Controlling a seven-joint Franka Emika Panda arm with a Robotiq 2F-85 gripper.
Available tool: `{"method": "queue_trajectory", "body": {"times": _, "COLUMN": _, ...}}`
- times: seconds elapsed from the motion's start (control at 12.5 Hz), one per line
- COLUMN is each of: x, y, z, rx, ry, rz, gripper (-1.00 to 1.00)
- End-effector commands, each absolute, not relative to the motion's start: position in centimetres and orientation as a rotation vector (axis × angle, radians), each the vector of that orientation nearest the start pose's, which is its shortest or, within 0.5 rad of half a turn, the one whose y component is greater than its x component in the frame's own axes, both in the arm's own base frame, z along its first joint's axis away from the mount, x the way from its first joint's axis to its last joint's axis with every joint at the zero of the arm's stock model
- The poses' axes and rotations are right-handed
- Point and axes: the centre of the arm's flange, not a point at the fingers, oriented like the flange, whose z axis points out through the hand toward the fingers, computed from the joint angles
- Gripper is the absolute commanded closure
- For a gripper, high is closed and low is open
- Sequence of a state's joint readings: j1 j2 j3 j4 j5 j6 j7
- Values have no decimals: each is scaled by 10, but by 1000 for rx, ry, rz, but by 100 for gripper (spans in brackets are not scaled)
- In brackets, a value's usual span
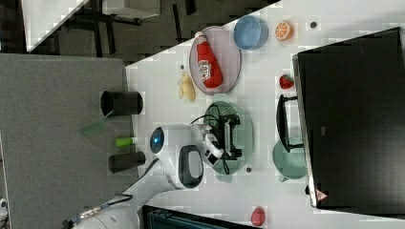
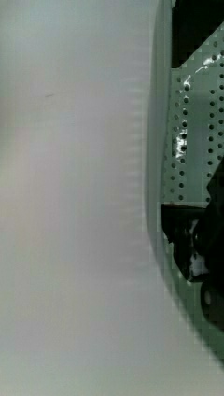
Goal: Drag strainer left to right.
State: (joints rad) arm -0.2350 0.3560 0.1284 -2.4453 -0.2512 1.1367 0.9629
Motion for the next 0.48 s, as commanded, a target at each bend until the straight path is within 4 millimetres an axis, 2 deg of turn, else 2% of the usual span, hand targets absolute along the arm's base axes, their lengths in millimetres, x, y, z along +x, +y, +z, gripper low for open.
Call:
{"method": "queue_trajectory", "body": {"times": 0.08, "x": 473, "y": -56, "z": 163, "rx": -2324, "ry": 2239, "rz": -1, "gripper": -100}}
{"method": "queue_trajectory", "body": {"times": 0.24, "x": 471, "y": -67, "z": 163, "rx": -2306, "ry": 2268, "rz": -3, "gripper": -100}}
{"method": "queue_trajectory", "body": {"times": 0.48, "x": 476, "y": -53, "z": 173, "rx": -2354, "ry": 2198, "rz": -18, "gripper": -100}}
